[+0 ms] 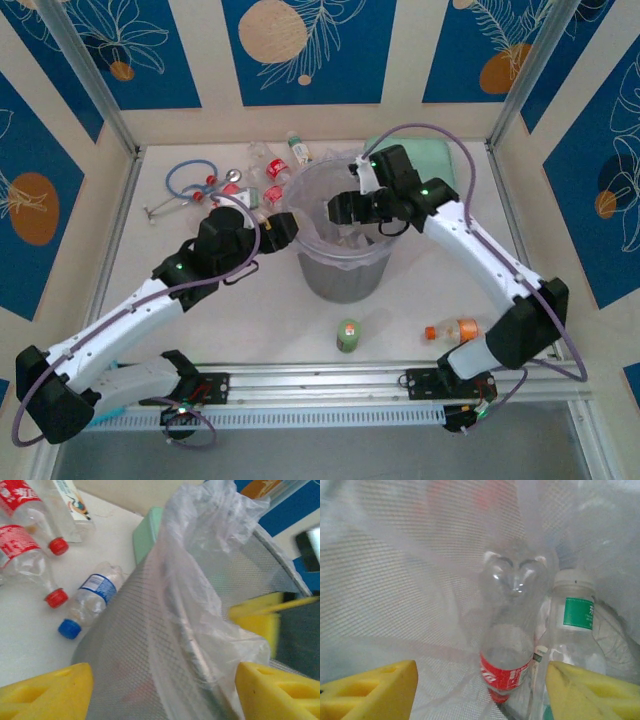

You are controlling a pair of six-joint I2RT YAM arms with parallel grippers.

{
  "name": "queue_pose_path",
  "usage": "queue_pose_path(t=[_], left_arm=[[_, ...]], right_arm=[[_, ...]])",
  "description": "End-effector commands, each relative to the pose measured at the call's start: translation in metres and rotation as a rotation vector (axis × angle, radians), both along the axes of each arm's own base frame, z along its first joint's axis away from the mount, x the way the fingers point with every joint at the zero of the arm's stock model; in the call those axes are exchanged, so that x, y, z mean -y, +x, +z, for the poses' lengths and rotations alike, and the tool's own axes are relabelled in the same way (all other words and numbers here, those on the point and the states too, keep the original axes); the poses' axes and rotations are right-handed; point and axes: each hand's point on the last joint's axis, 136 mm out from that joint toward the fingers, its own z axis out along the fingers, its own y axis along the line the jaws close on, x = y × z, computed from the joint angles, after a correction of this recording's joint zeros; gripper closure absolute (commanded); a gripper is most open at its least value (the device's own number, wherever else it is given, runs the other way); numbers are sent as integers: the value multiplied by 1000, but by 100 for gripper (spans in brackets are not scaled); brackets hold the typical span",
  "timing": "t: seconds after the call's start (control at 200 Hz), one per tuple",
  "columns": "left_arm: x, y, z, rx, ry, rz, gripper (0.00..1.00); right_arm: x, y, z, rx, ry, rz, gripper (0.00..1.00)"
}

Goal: Put the plastic bottles in the bin

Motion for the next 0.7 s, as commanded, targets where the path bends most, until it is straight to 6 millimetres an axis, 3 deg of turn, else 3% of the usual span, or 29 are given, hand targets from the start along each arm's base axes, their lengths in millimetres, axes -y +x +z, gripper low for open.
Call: queue_pose_path(t=[0.0,0.165,0.31,0.41,0.695], left_arm=[[-33,-1,-1,-10,96,76,22],[-73,-2,-3,-35,122,159,17],[-105,0,-17,-86,162,229,13],[-126,11,-35,-137,202,293,10],[-162,56,-115,-334,254,470,5]], right_arm=[[12,-12,32,44,19,-9,32],[31,-18,59,106,56,-19,32],[52,-25,87,132,163,-37,31],[56,-34,99,152,203,-29,31],[72,-55,116,240,214,-55,31]])
